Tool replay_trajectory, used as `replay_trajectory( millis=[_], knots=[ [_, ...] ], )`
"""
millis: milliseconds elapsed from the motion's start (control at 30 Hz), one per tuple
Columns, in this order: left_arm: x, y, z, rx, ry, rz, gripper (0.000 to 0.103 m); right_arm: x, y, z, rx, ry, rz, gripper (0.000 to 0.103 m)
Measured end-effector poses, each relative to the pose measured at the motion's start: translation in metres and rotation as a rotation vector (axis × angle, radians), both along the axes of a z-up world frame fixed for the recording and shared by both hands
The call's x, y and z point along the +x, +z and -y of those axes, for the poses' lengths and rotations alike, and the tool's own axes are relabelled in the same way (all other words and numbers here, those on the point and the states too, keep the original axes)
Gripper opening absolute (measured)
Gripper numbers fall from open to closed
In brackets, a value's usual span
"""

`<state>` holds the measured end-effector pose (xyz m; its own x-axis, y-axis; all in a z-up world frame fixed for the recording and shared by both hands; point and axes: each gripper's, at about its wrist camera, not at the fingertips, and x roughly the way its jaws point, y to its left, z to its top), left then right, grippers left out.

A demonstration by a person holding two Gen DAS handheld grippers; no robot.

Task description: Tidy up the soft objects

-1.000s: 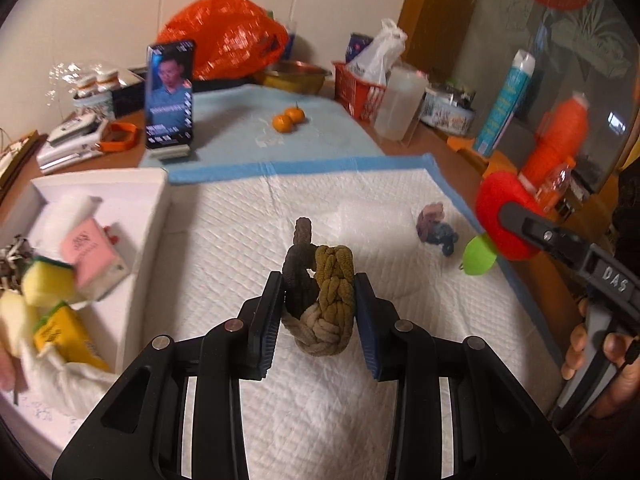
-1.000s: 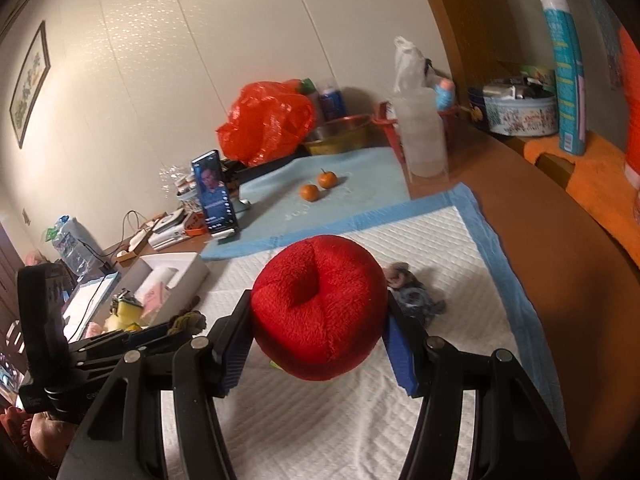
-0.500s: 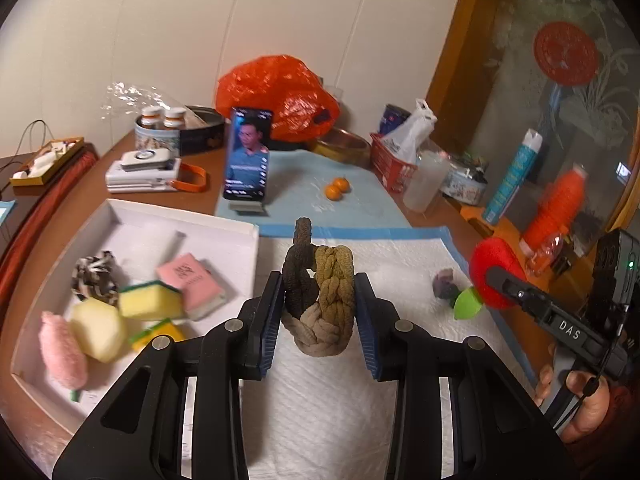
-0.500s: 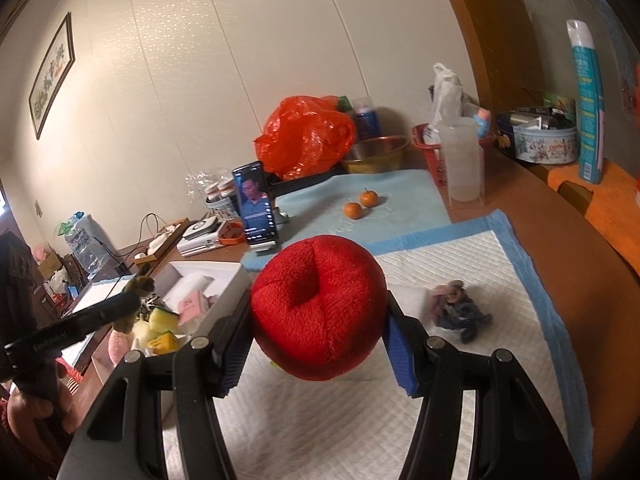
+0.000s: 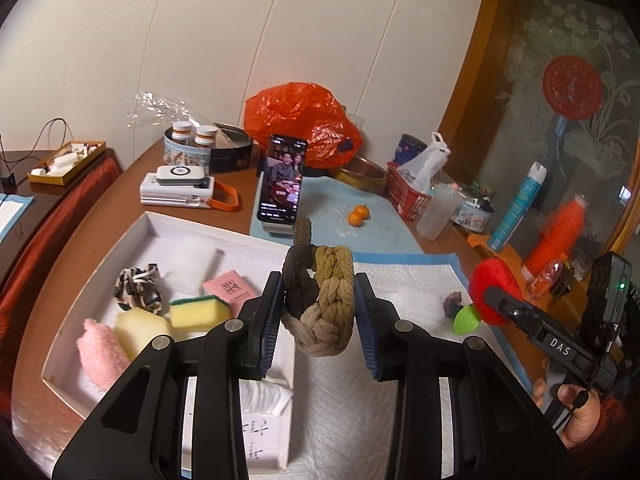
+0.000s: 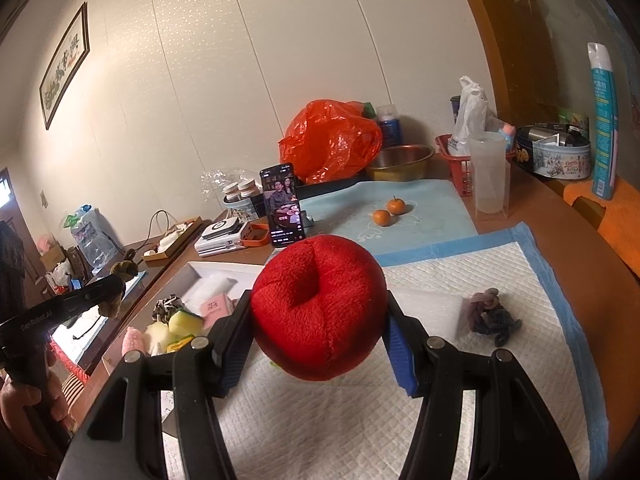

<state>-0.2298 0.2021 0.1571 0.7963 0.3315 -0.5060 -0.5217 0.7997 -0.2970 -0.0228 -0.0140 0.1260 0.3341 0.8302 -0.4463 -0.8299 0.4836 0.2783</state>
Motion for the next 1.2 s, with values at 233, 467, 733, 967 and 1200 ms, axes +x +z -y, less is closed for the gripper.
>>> replay_trajectory(
  millis=[233, 467, 733, 967, 1200],
  knots=[
    [-0.014, -0.001, -0.009, -0.008, 0.026, 0.011, 0.034, -0.009, 0.001, -0.008, -0.002, 0.010, 0.009, 0.060],
    [-0.028, 0.000, -0.018, -0.008, 0.043, 0.018, 0.034, -0.017, 0.003, -0.016, -0.003, 0.018, 0.017, 0.060],
    [-0.047, 0.004, -0.034, -0.002, 0.077, 0.034, 0.034, -0.026, 0.005, -0.026, -0.003, 0.023, 0.027, 0.060],
    [-0.063, 0.005, -0.051, -0.002, 0.091, 0.043, 0.034, -0.035, 0.006, -0.035, -0.002, 0.027, 0.031, 0.060],
    [-0.077, 0.007, -0.068, 0.000, 0.098, 0.046, 0.034, -0.049, 0.010, -0.049, -0.001, 0.026, 0.043, 0.060]
  ],
)
